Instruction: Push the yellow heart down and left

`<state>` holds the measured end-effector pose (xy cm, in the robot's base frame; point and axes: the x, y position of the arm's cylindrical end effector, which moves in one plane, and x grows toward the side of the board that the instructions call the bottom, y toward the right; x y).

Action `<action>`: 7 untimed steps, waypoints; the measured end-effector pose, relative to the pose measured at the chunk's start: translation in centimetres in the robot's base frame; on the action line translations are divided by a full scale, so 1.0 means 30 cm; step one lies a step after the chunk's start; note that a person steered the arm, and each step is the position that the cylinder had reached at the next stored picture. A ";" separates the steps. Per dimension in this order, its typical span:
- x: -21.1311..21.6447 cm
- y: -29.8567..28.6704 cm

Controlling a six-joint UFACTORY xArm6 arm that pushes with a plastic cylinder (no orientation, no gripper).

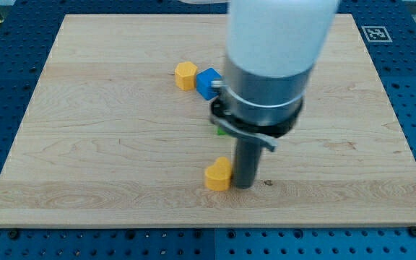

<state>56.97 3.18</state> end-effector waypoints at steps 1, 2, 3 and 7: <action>0.000 -0.070; 0.000 -0.187; 0.022 -0.243; 0.015 -0.623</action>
